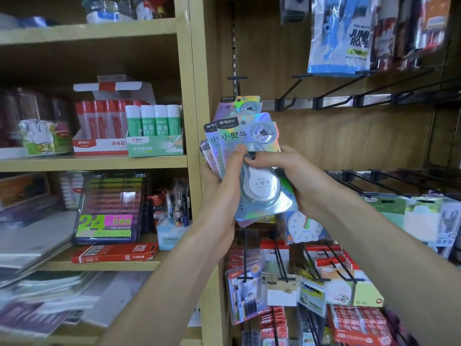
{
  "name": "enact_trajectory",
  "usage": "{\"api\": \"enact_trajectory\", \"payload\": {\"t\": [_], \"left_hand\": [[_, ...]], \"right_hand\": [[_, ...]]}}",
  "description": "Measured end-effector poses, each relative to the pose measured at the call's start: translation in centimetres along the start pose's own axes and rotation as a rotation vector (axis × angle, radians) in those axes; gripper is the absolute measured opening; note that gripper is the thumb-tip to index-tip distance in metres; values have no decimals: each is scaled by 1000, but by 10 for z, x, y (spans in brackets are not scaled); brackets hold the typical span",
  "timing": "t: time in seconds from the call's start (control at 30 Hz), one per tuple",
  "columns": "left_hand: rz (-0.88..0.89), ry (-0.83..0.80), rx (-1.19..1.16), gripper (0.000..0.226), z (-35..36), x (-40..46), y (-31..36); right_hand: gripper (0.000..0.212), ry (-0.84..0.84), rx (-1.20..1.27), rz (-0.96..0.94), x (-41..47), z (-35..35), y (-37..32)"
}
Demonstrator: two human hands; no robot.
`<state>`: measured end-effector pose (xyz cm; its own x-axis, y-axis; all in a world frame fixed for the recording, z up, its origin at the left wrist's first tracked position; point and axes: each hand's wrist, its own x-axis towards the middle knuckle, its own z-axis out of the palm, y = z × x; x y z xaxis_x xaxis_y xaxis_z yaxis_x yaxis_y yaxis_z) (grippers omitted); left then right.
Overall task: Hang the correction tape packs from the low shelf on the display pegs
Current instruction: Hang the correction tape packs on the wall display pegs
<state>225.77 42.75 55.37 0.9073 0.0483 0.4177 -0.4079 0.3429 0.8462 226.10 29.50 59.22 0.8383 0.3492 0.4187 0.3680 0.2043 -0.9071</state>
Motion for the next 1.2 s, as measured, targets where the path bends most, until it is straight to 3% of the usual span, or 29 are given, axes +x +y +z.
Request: {"api": "enact_trajectory", "payload": {"t": [0.1,0.3,0.5,0.77,0.97,1.13,1.2], "left_hand": [[5,22,20,68,-2,1,0],[35,79,84,98,-4,4,-6],[28,70,141,86,-7,11,-5],[13,53,122,96,-5,15,-1],[-39,40,154,98,-1,21,-3],[-137,61,185,117,11,31,0],[-178,58,170,103,19,36,2]], "right_hand": [[25,29,21,19,1,2,4],[19,29,44,3,-3,5,6],[21,14,83,-1,1,6,5],[38,-41,82,18,6,5,-1],[16,-77,99,80,9,-1,-3],[22,4,109,97,14,-16,-13],[26,31,112,111,20,-25,-15]]}}
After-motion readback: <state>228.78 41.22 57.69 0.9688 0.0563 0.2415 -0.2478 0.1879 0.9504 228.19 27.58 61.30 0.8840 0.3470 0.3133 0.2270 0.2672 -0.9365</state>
